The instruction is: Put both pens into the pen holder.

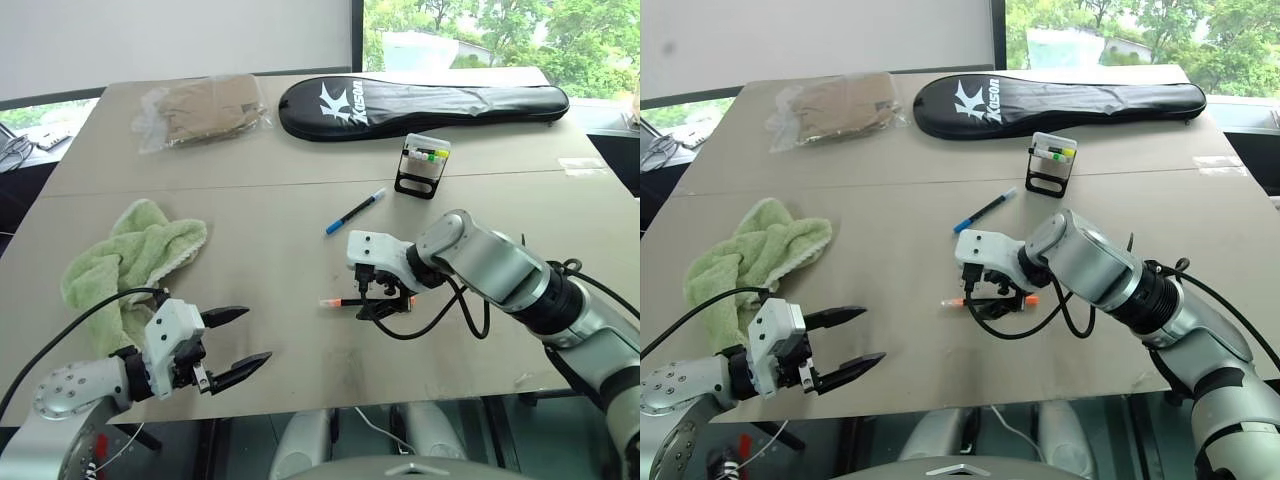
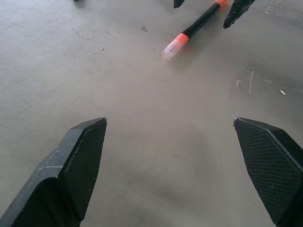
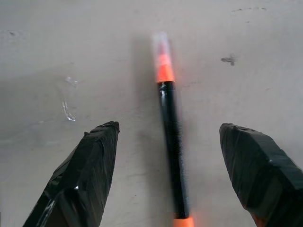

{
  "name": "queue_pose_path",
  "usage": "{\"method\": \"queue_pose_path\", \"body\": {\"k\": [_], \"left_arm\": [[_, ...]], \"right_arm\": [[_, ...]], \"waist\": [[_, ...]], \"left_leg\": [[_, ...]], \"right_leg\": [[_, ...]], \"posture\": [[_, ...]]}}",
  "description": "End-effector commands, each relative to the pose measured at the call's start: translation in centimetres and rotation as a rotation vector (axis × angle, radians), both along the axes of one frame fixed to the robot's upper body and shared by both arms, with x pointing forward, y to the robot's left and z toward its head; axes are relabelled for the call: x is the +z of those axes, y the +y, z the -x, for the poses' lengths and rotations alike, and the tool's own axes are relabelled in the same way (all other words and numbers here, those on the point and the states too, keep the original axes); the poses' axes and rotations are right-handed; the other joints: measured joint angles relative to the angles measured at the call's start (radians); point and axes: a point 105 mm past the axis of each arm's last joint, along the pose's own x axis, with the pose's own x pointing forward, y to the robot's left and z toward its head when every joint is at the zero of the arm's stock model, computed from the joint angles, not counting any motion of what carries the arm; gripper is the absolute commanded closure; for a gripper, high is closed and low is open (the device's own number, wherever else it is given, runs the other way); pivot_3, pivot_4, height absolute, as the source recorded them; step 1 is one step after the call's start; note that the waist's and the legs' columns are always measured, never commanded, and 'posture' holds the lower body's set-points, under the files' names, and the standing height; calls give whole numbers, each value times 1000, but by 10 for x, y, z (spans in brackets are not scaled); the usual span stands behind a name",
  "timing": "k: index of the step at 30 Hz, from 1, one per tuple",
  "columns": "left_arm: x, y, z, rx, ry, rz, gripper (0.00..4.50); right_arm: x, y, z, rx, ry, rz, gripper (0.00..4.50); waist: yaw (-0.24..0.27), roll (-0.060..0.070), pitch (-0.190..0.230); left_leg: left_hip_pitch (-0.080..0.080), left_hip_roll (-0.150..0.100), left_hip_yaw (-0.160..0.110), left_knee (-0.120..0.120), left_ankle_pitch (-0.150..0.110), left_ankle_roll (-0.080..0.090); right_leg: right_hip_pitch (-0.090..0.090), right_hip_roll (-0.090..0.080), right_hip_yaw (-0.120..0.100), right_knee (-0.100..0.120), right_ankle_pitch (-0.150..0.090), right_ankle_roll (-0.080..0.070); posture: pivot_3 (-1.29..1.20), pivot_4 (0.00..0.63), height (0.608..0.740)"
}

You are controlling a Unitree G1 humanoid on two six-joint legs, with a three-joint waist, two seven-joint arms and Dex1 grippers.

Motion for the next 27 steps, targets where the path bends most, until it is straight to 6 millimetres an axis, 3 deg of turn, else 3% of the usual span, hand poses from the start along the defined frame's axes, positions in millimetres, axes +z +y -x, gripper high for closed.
{"method": "queue_pose_path", "body": {"k": [1,2,7,8,12,14,18,19,24,27], "left_arm": [[4,1,-1,0,-15,-7,0],[4,1,0,-2,-15,-8,0],[6,2,-1,12,-22,-7,0],[6,2,-1,14,-23,-6,0],[5,0,0,18,-23,-1,0],[5,-1,-1,19,-26,3,0],[4,-3,-4,20,-34,8,0],[4,-4,-4,20,-36,8,0],[4,-4,-6,21,-39,9,0],[4,-3,-6,26,-41,7,0]], "right_arm": [[-10,8,-2,-12,-21,15,1530],[-15,8,-3,-16,-26,26,1530],[-28,-3,-20,-19,-187,98,3998],[-27,-7,-24,-14,-222,113,4302],[-20,-21,-34,20,-292,151,4414],[-17,-35,-39,118,-362,207,4414],[-14,-54,-44,231,-335,257,4414],[-13,-55,-48,218,-324,254,3551],[-19,-45,-55,68,-235,218,1360],[-22,-27,-50,-19,-168,162,1360]], "waist": [[0,0,0],[0,0,0],[-1,-1,-2],[-1,-1,-2],[4,-1,-2],[12,-1,-2],[22,-1,-3],[22,-2,-3],[22,-3,-4],[9,-7,-8]], "left_leg": [[0,0,0,0,0,0],[0,0,0,0,0,0],[2,0,0,0,0,-1],[2,0,0,0,1,-1],[4,0,0,0,1,-1],[4,-1,0,1,1,-1],[3,-2,0,2,1,-1],[3,-2,0,2,1,-1],[3,-1,-1,2,1,-1],[4,-1,-1,2,1,-1]], "right_leg": [[0,0,0,0,0,0],[0,0,0,0,0,0],[0,0,0,1,0,0],[0,0,0,1,0,0],[2,0,0,1,0,0],[2,-1,0,1,0,0],[3,-2,-1,1,0,0],[3,-2,-1,1,0,0],[3,-1,-1,1,0,0],[3,-1,-1,1,0,0]], "posture": [[0,150,740],[0,150,740],[0,150,740],[0,150,740],[0,150,740],[0,150,740],[0,150,740],[0,150,740],[0,150,740],[0,150,740]]}}
